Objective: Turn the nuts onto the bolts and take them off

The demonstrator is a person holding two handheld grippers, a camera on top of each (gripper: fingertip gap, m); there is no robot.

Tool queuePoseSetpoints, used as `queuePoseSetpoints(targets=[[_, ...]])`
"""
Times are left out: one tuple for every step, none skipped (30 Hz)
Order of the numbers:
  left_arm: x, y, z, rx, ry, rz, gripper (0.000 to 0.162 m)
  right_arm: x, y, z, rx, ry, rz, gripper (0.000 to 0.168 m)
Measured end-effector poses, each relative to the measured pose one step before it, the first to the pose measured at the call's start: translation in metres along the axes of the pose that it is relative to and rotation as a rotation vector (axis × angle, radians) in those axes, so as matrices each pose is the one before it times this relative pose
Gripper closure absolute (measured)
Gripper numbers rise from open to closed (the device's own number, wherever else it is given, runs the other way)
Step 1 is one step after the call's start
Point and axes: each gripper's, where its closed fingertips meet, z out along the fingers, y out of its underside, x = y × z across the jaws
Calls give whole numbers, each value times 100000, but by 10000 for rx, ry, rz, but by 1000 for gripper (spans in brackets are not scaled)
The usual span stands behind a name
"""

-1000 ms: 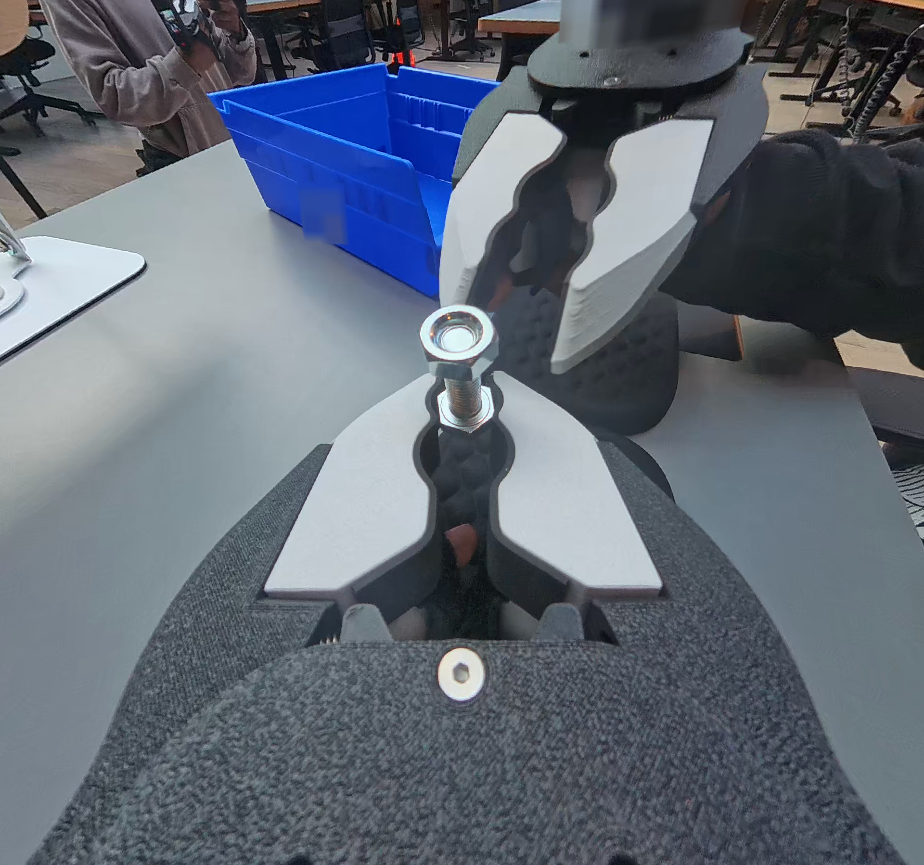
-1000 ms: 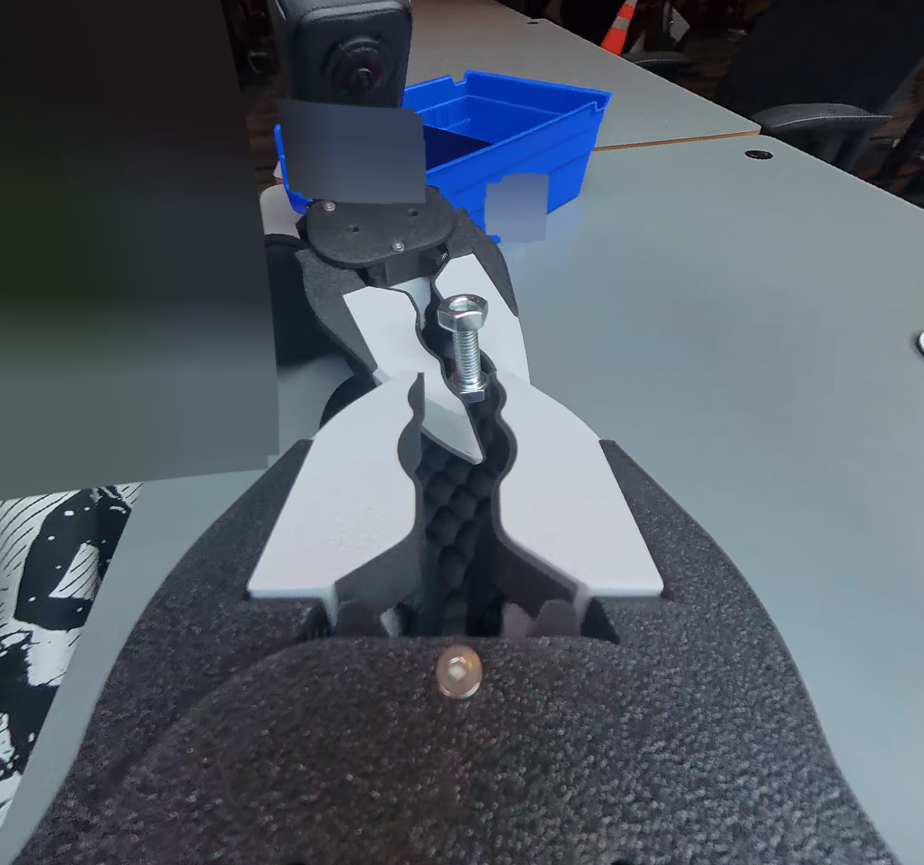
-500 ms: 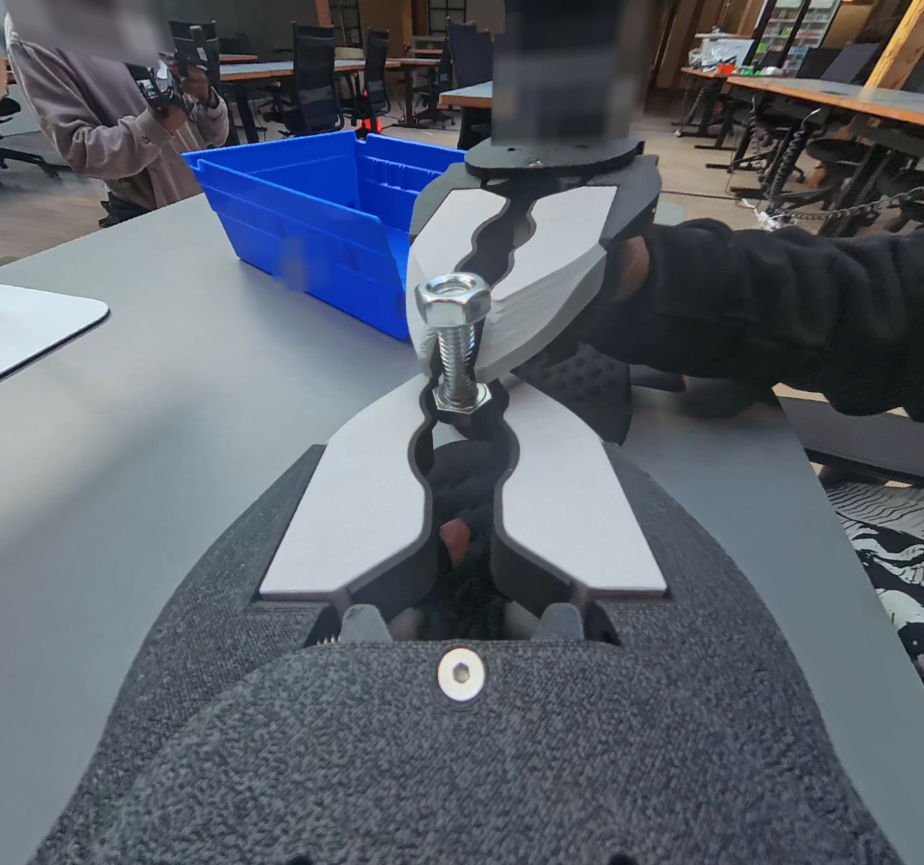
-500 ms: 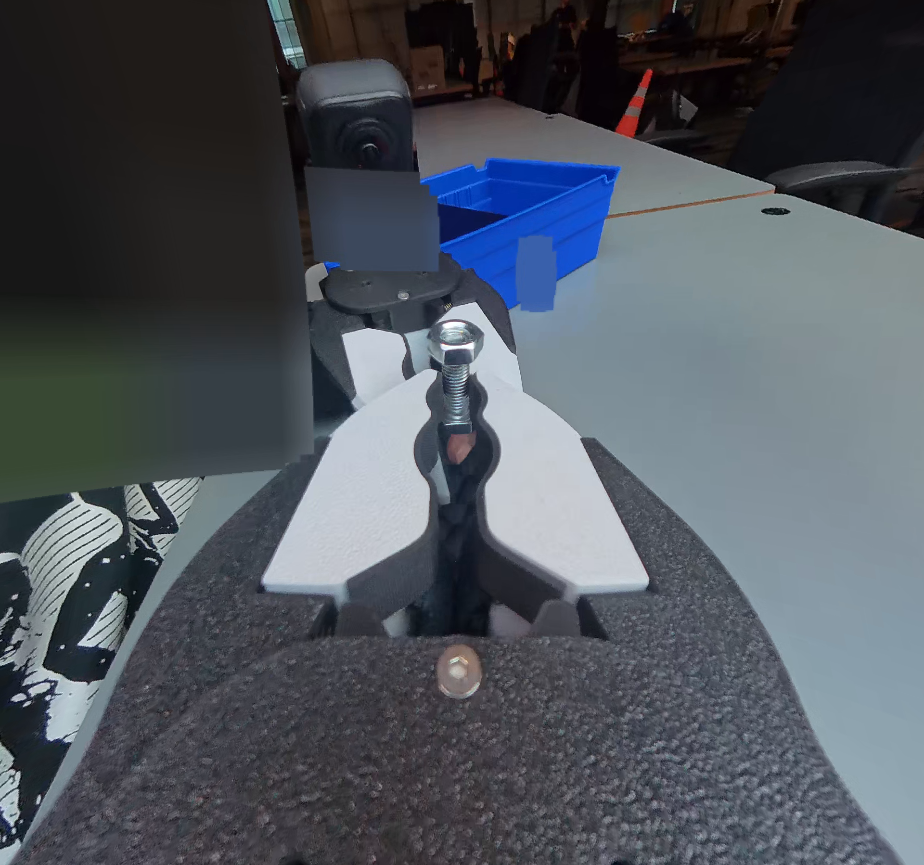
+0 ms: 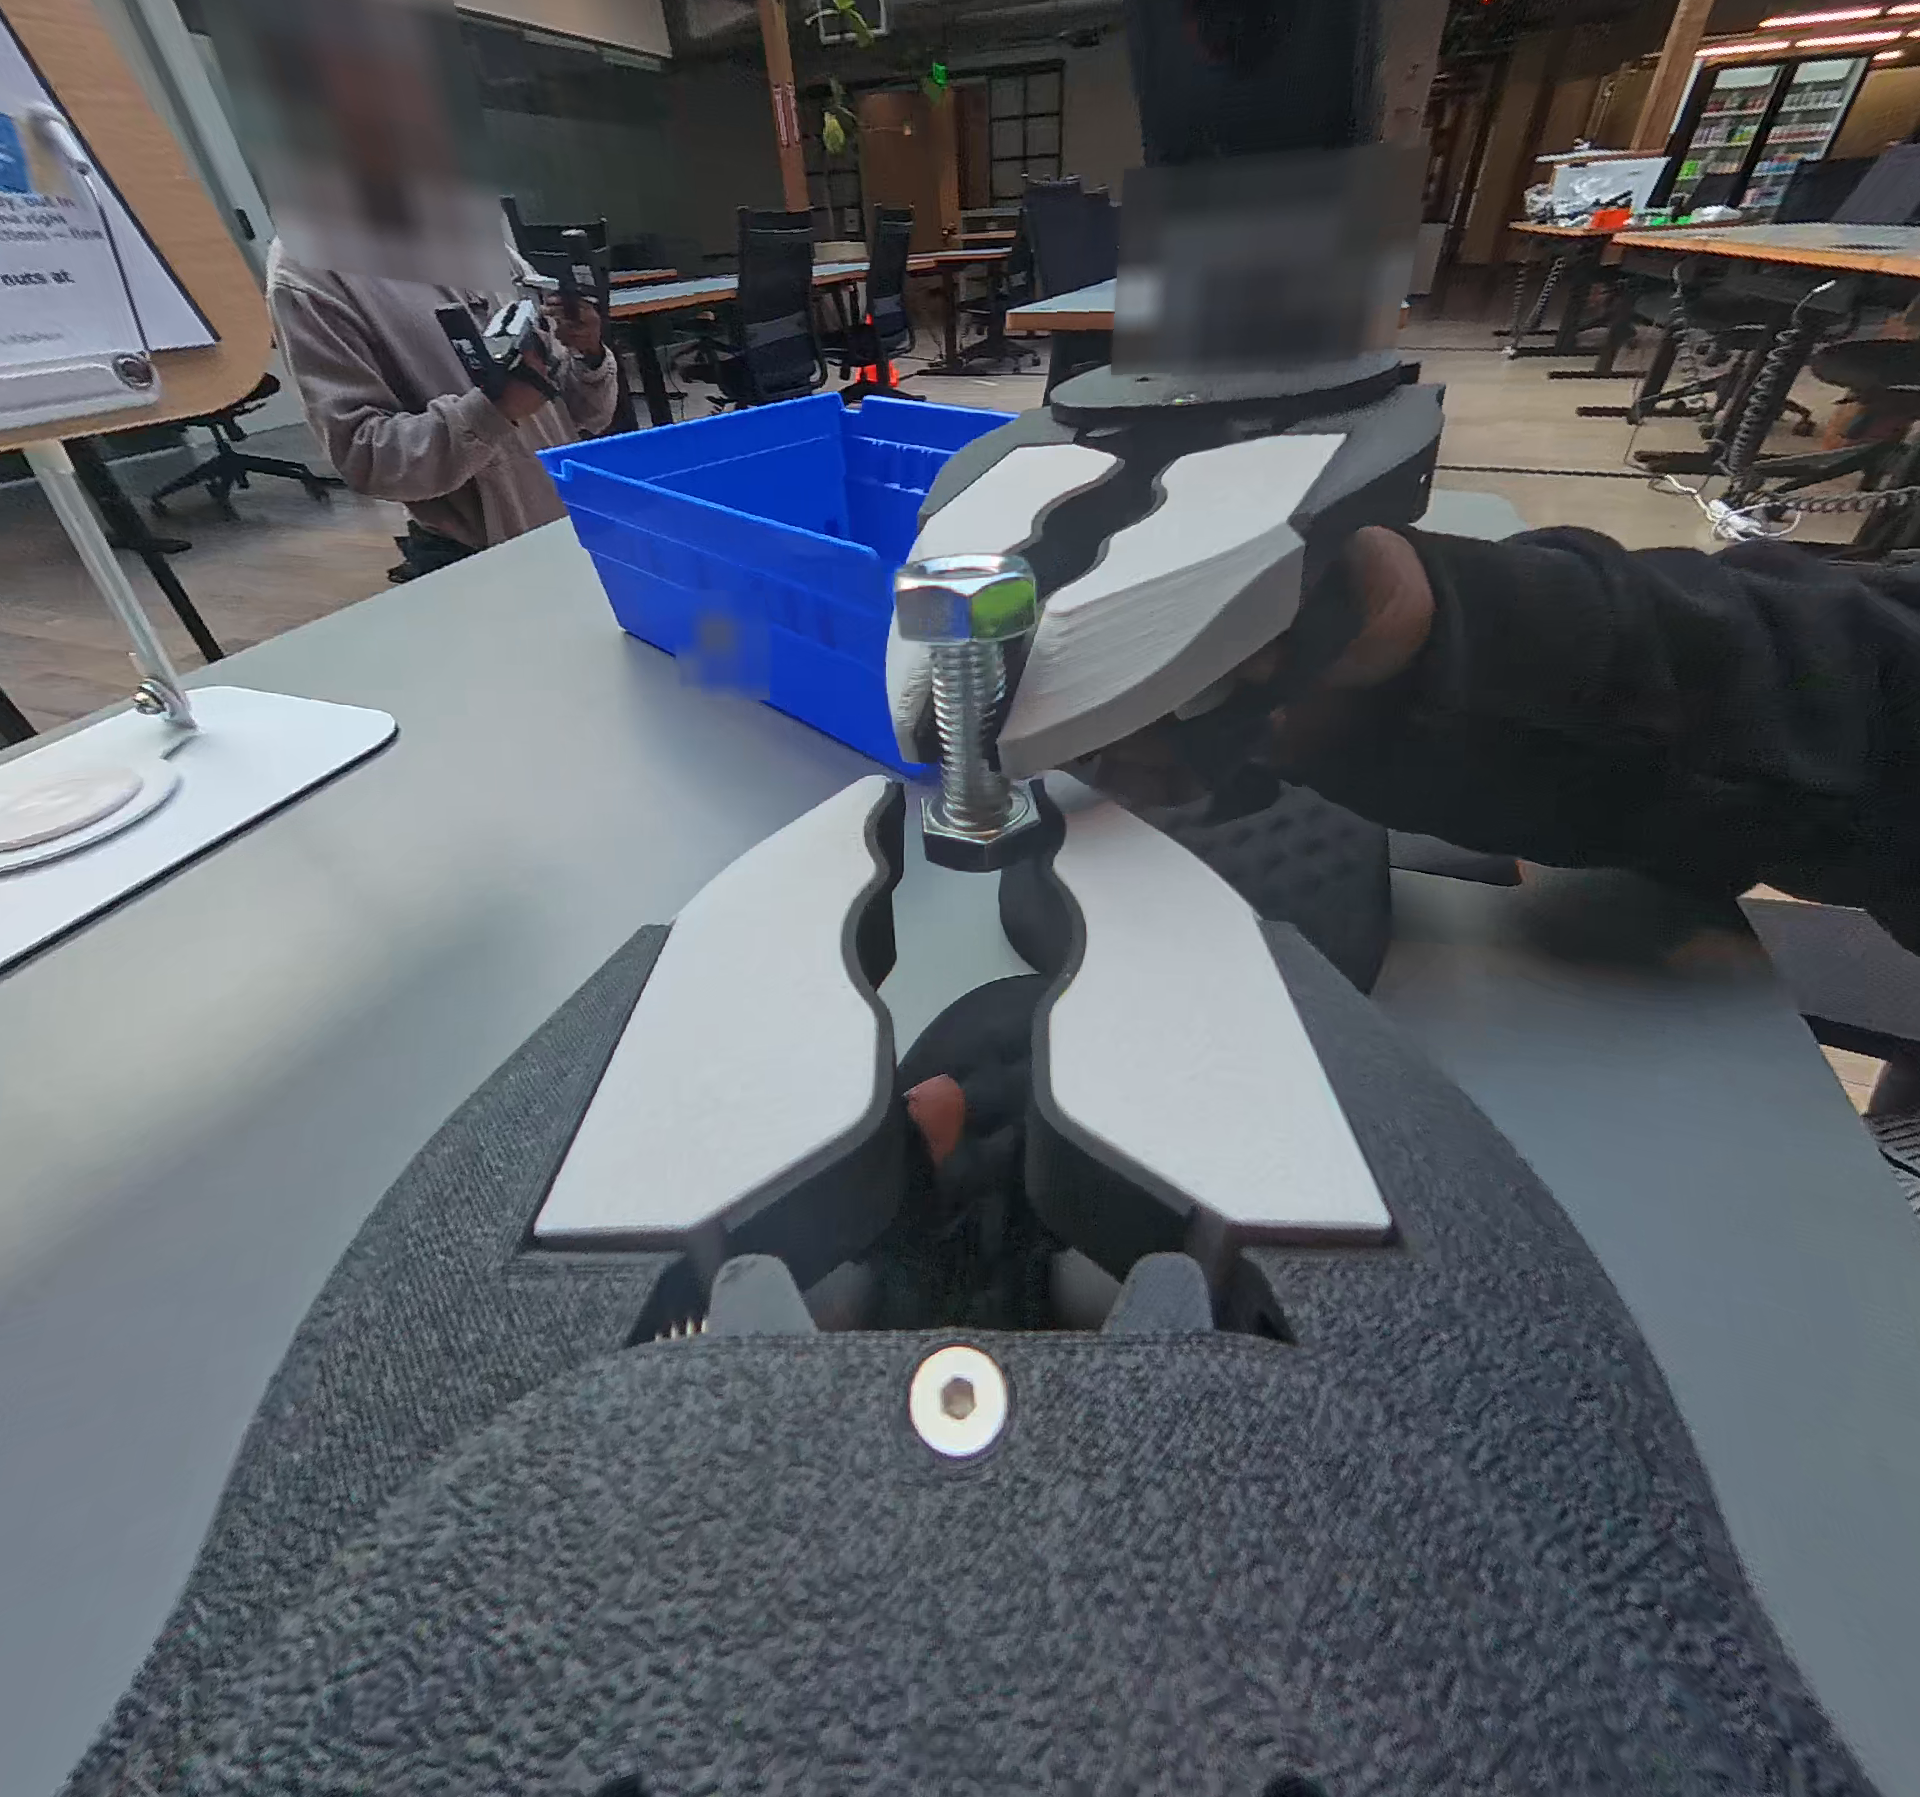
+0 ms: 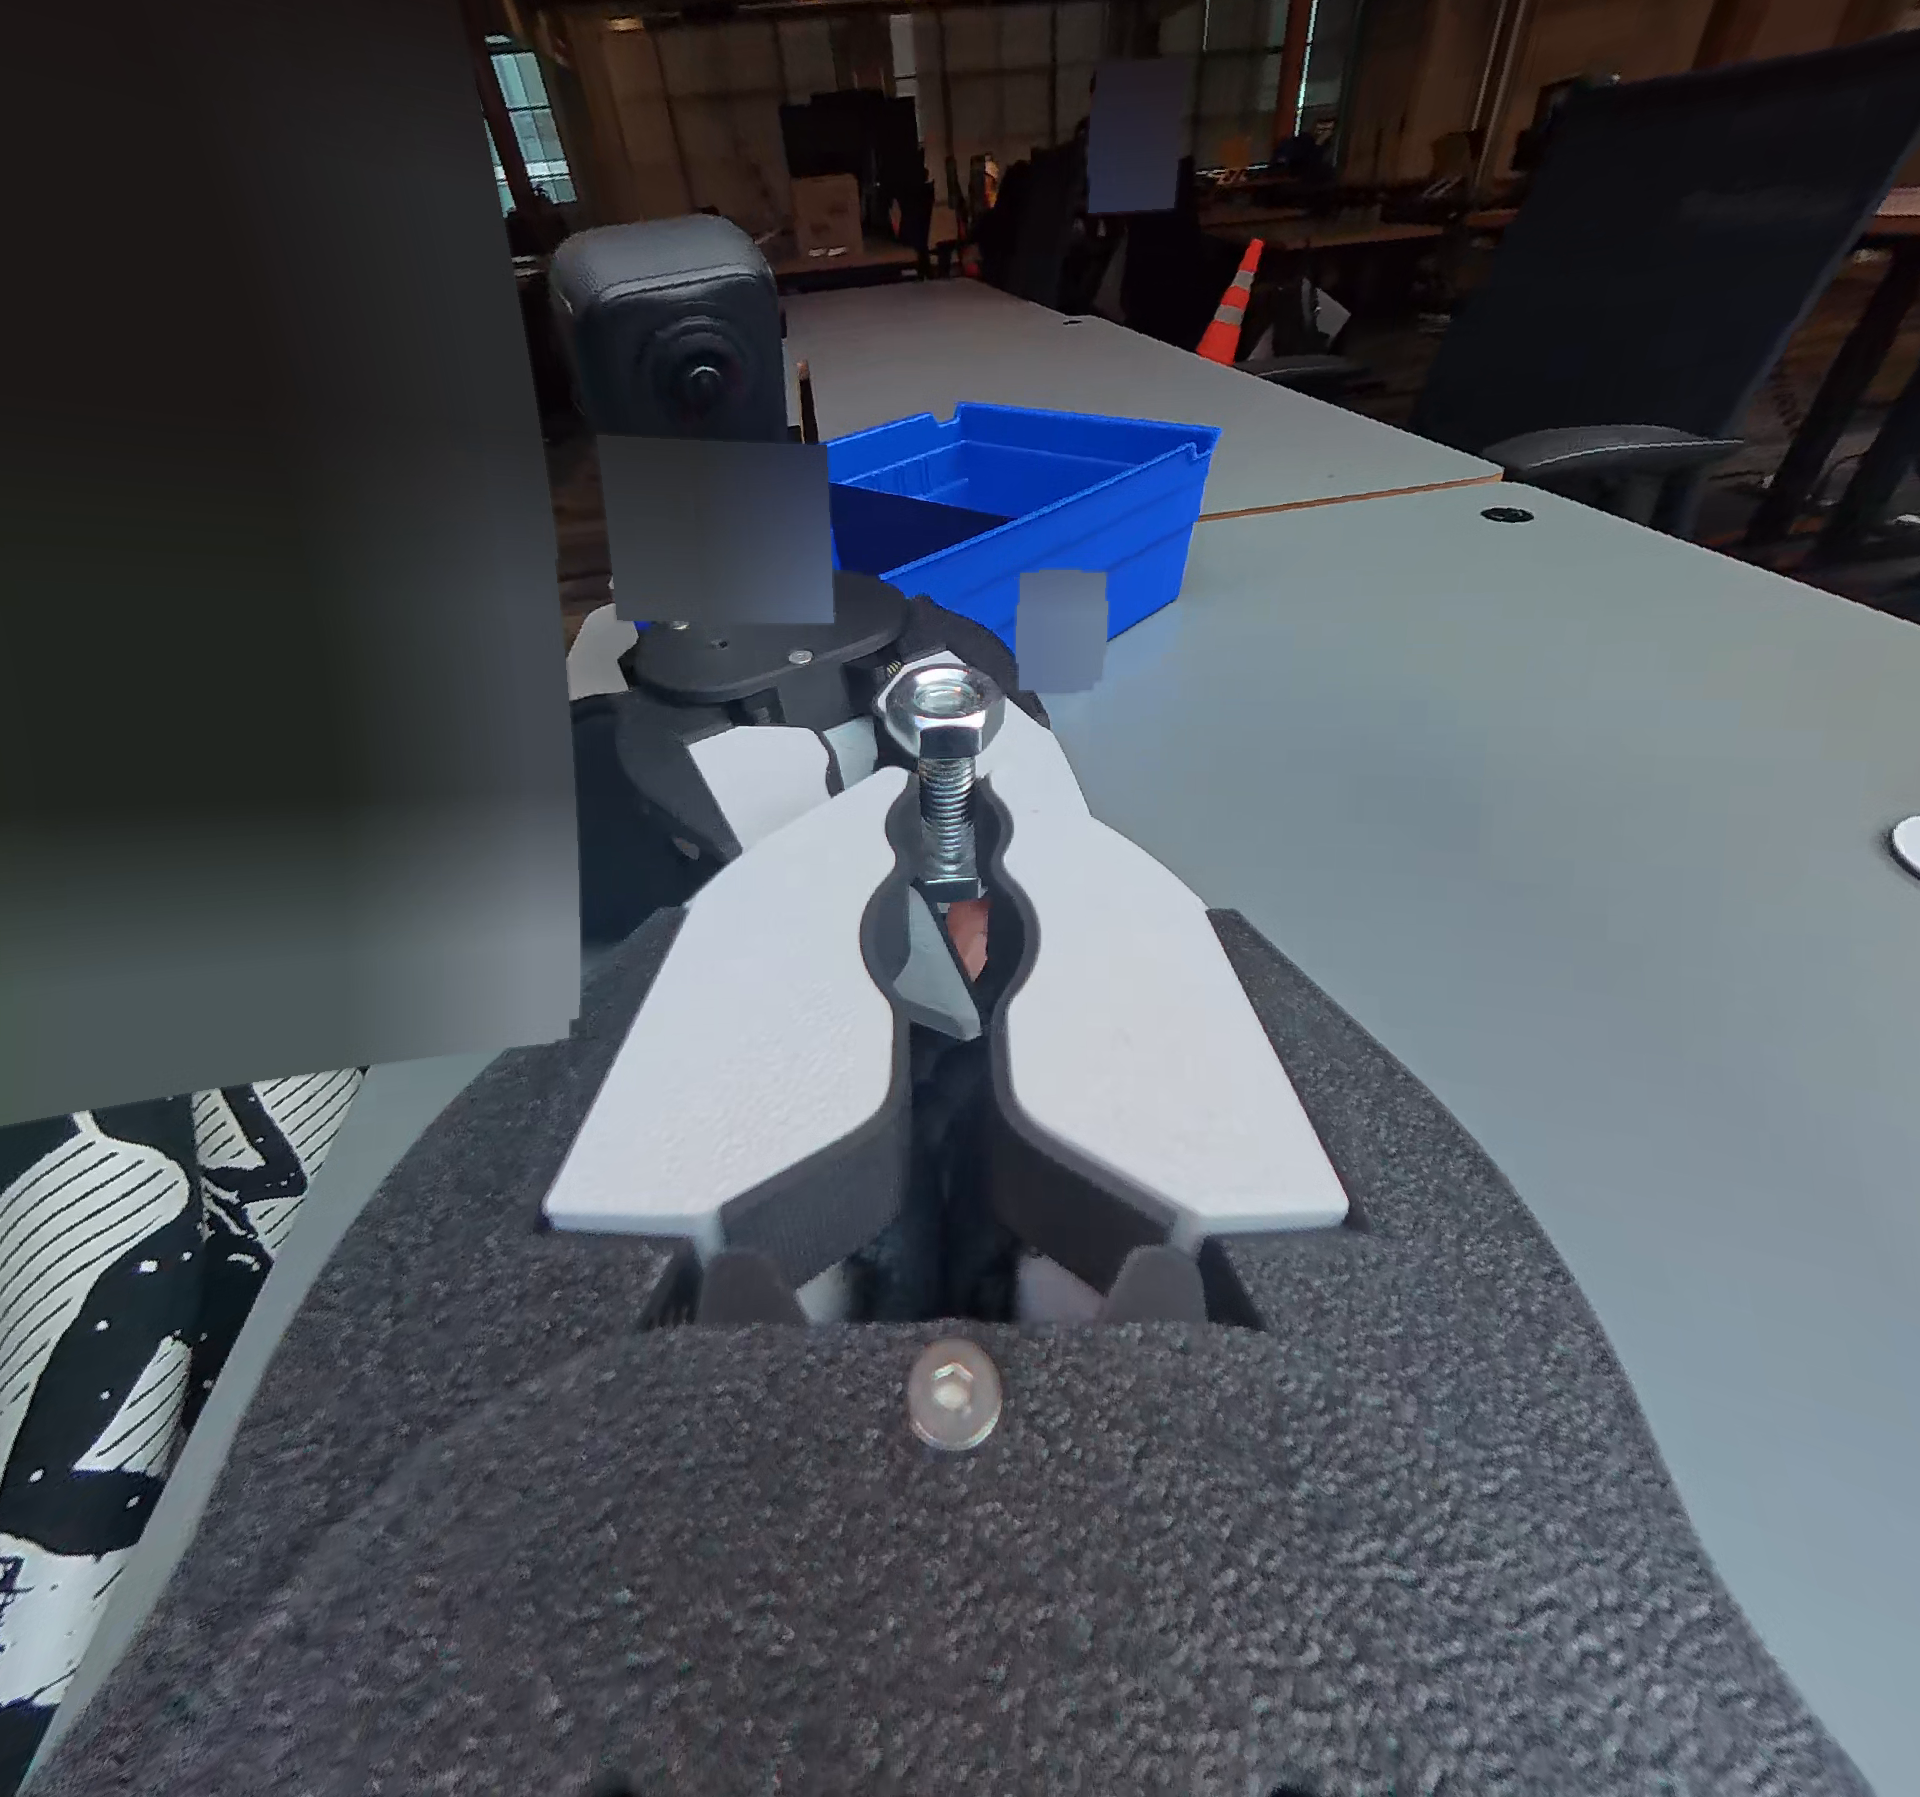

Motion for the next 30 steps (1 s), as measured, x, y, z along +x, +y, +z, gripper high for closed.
queuePoseSetpoints(targets=[[-22, -75, 5, 41, -52, 37, 141, 30, -86, 47, 72, 86, -36, 160], [-26, -61, 4, 31, -34, 17, 142, 2, -88, 33, 79, 34, 16, 160], [-7, 19, 1, -16, -10, 18, 142, -2, -48, 32, 67, -3, 37, 160], [-45, 8, -4, -7, -30, 23, 142, 56, 41, 26, 19, 26, 36, 160], [4, -62, -26, 34, 1, 14, 143, 64, 75, 24, 1, 35, 16, 160], [1, -22, 0, 2, 0, -2, 143, 8, 36, 26, 27, 13, 1, 160], [-7, 59, 3, -57, -17, 42, 144, 15, 9, 30, 16, 28, 16, 160], [-42, 50, 12, -37, -58, 90, 144, -17, -6, 20, 13, 7, 11, 160], [-19, 50, 26, -48, -61, 91, 144, -52, -37, 32, 16, -4, -13, 160], [28, 25, 37, -28, -17, 63, 144, -9, -46, 22, 17, 37, -41, 160], [-44, -25, 9, 9, -55, 16, 146, -32, -21, 13, -3, 18, -32, 160], [-80, -28, -20, 14, -56, 27, 147, -6, -22, 24, 12, 29, -26, 160], [5, -12, -22, 10, 4, 17, 147, -37, -21, 3, 35, -4, -17, 160], [26, -55, -21, 28, 20, 16, 147, -70, -51, 1, 57, -37, 5, 160], [48, -62, -33, 48, 22, 36, 148, -78, -37, -3, 35, -75, 40, 160], [56, -34, -26, 18, 35, 29, 148, -23, 15, -18, -17, -54, 64, 160], [17, 85, 4, -50, 21, -14, 148, -10, 109, -12, -88, -70, 77, 160], [75, 125, 32, -68, 65, -4, 148, -51, 109, -66, -120, -112, 99, 159], [75, 63, 22, -29, 48, 10, 148, -63, 8, -140, -77, -120, 91, 155], [64, 12, 26, 3, 31, 9, 148, 4, -136, -192, -19, -43, 71, 142], [72, 78, 43, -40, 54, -7, 148, 32, -115, -210, -78, -2, 31, 130], [9, 109, 43, -39, 22, -31, 148, -26, -111, -162, -111, -17, -12, 123], [62, 71, 18, -15, 64, -39, 148, -95, -124, -55, -100, -33, -58, 117], [59, 19, 18, 3, 58, -47, 149, -177, -172, 81, -64, -44, -104, 111], [23, -4, 6, 14, 26, -39, 149, -218, -162, 171, -43, -52, -152, 108], [51, 20, 9, 1, 46, -30, 149, -195, -124, 234, -41, -35, -175, 107], [-7, -13, 11, 21, 1, -43, 149, -156, -99, 267, -40, -18, -133, 107], [-29, 30, 0, 3, -9, -28, 149, -200, -83, 231, -13, -63, -72, 108], [-78, 50, -9, -20, -28, -10, 149, -150, -92, 160, 23, -48, -19, 110], [-116, 17, -29, 8, -56, -16, 149, -95, -93, 62, 57, -14, 1, 112]])
